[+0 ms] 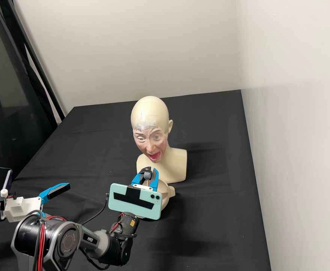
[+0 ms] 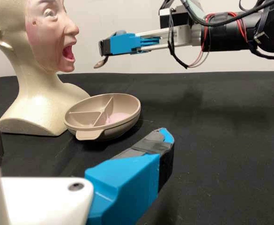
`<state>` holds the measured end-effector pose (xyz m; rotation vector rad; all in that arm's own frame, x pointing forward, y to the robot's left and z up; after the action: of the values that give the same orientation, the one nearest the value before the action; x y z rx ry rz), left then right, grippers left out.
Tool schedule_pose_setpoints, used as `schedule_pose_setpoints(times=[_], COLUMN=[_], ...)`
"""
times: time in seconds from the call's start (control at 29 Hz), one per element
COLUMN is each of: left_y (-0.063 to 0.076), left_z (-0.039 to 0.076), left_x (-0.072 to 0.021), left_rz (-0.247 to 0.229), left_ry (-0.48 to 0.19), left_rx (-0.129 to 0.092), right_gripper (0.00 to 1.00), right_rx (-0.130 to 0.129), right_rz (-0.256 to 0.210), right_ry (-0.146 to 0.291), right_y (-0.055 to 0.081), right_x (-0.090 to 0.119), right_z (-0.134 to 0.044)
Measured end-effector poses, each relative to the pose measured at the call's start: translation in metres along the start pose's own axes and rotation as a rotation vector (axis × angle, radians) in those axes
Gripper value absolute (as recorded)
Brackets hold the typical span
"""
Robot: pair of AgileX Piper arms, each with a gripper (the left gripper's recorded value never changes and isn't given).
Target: Feed the grandma with a spoon
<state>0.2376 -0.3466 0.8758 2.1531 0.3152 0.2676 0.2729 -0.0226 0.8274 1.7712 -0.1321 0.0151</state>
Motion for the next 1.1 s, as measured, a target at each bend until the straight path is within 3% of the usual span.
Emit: schedule_pose_setpoints(times=[0.52, 0.9, 1.1], left_y=[0.000, 0.000, 0.000], left_z=[0.000, 0.000, 0.000], left_x=[0.0000, 0.0000, 0.0000], left_rz=[0.000, 0.000, 0.000], left_ry=[0.000, 0.000, 0.000], left_rx=[0.000, 0.000, 0.000], right_gripper=[0.00, 0.00, 0.00], right_rx=[0.001, 0.018, 0.008], right_rz=[0.052, 0.093, 0.092], right_ry=[0.062, 0.053, 0.030], right_y=[0.011, 0.015, 0.012], right_x=[0.018, 0.027, 0.033], right_z=[-0.014, -0.018, -0.014])
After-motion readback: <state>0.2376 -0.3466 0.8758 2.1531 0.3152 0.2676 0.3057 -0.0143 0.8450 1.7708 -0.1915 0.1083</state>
